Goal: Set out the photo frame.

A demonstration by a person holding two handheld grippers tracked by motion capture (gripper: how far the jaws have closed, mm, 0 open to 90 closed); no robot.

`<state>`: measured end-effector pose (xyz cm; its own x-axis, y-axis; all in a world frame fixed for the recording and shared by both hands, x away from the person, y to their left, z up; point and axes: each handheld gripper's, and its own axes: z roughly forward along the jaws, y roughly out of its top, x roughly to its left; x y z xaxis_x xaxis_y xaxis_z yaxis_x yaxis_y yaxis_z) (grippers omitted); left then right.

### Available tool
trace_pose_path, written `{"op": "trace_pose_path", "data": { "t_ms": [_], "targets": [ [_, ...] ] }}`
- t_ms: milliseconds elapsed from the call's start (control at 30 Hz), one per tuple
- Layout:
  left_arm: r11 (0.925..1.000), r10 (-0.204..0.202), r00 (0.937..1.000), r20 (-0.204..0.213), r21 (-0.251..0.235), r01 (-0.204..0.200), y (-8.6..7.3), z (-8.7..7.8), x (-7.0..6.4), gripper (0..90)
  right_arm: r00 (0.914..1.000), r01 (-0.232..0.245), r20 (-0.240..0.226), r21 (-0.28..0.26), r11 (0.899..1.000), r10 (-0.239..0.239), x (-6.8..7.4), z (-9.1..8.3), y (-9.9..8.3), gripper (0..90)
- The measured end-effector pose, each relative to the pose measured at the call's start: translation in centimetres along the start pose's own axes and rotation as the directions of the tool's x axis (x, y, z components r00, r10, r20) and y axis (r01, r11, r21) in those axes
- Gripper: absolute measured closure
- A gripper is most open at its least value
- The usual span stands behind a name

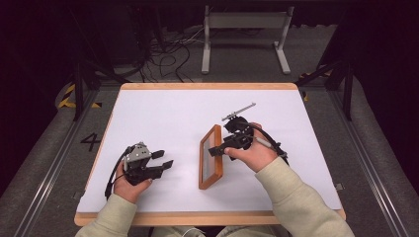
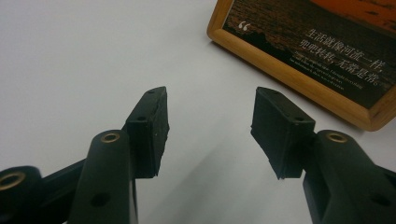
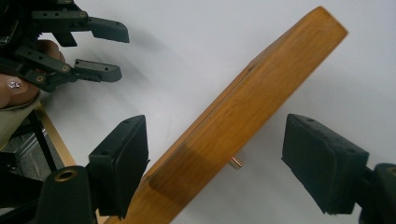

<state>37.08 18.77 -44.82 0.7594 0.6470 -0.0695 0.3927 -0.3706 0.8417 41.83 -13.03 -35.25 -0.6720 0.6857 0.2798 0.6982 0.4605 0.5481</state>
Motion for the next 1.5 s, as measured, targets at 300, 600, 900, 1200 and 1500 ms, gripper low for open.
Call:
{"op": "trace_pose_path", "data": {
  "t_ms": [300,600,900,1200,1500],
  "targets": [
    [1.0,0.008,1.0,-0.006,0.002,-0.008,0.0,-0.1,0.0,46.4,0.9993,-0.037,0.002,0.085,0.996,0.037,0.1,2.1,0.5,33.0],
    [1.0,0.004,1.0,-0.007,-0.004,-0.004,0.0,-0.1,0.0,46.4,0.9969,-0.076,0.031,0.17,0.983,0.072,0.4,3.8,0.6,48.1],
    [1.0,0.005,1.0,-0.008,-0.004,-0.005,0.0,-0.1,0.0,46.3,0.9967,-0.07,0.056,0.206,0.976,0.059,0.6,3.6,1.0,64.9],
    [0.9999,0.012,0.9999,-0.011,-0.008,-0.012,0.0,-0.2,0.1,46.3,0.9992,-0.04,0.002,0.197,0.98,0.041,0.9,2.1,1.5,74.6],
    [1.0,0.005,0.9999,-0.01,-0.007,-0.006,0.0,-0.1,0.1,46.3,0.9813,0.19,-0.01,0.2,0.961,-0.192,1.8,-0.6,2.3,74.8]
  ]
}}
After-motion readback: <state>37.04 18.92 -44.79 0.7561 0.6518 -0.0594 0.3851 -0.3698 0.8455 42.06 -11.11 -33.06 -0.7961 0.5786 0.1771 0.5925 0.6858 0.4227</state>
